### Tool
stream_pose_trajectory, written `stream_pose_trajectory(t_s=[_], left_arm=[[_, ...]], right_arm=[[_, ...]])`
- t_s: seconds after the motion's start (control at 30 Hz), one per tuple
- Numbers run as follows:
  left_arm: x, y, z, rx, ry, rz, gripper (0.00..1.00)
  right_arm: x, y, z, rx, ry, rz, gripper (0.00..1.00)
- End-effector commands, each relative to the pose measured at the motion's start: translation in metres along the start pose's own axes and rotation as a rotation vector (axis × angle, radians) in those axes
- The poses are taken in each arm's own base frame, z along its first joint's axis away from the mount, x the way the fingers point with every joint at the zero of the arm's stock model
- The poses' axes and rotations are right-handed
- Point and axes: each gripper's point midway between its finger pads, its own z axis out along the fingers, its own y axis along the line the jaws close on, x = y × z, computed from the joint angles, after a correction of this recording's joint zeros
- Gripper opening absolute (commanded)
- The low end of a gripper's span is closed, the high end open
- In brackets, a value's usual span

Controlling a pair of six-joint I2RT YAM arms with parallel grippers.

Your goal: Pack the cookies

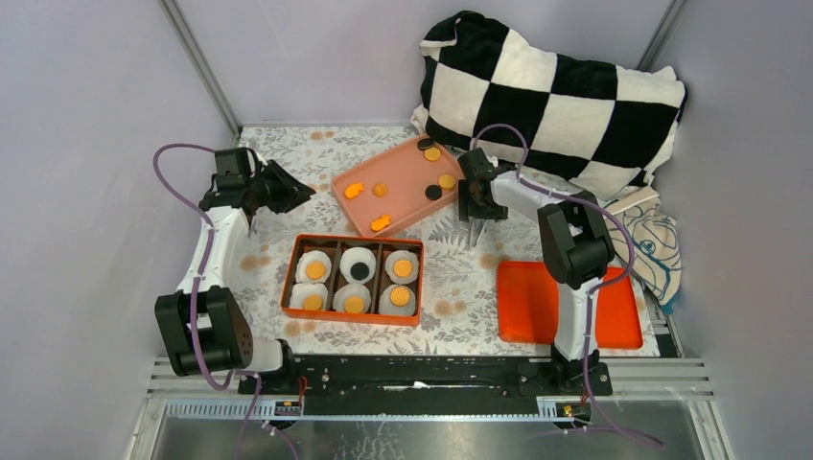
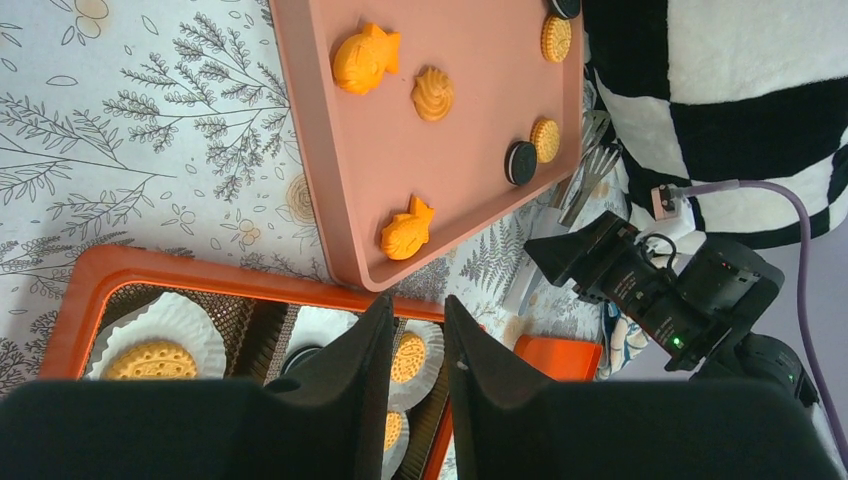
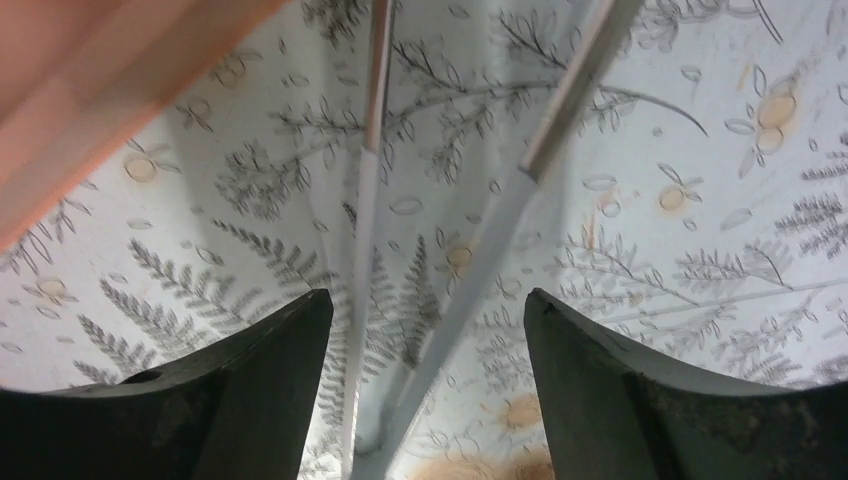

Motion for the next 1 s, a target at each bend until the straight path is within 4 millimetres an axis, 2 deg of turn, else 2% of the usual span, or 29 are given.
stream_pose_trajectory(t_s=[0.0,0.07,0.13,0.3,0.43,0.53,0.63,0.77,0.83,0.97], left_arm=[[-0.001,-0.011,0.0,0.043,-0.009,0.038,0.3],[0.0,-0.014,-0.001,0.05,-0.011,0.045,0.3],[0.001,-0.017,-0.003,0.053,-0.013,0.048,0.3],[0.008,-0.026,-0.005,0.065,-0.014,0.07,0.3],[0.017,-0.041,-0.006,0.079,-0.006,0.104,0.3],[0.021,-0.05,-0.007,0.085,-0.002,0.126,0.3],[0.024,-0.054,-0.007,0.09,0.004,0.133,0.3],[0.028,-0.052,-0.006,0.087,0.013,0.132,0.3],[0.03,-0.05,-0.006,0.082,0.014,0.13,0.3],[0.037,-0.044,-0.003,0.072,0.025,0.13,0.3]], right_arm=[[-0.019,-0.012,-0.047,-0.019,-0.113,0.017,0.77],[-0.017,-0.018,-0.072,-0.039,-0.135,0.028,0.76],[-0.003,-0.024,-0.092,-0.066,-0.109,0.025,0.73],[0.069,-0.026,-0.115,-0.173,0.0,0.043,0.64],[0.133,-0.031,-0.112,-0.197,0.097,0.085,0.61],[0.163,-0.03,-0.111,-0.232,0.146,0.116,0.59],[0.181,-0.029,-0.11,-0.244,0.173,0.128,0.58],[0.195,-0.027,-0.106,-0.239,0.198,0.122,0.58],[0.202,-0.025,-0.101,-0.231,0.217,0.114,0.53],[0.217,-0.021,-0.093,-0.213,0.264,0.09,0.36]])
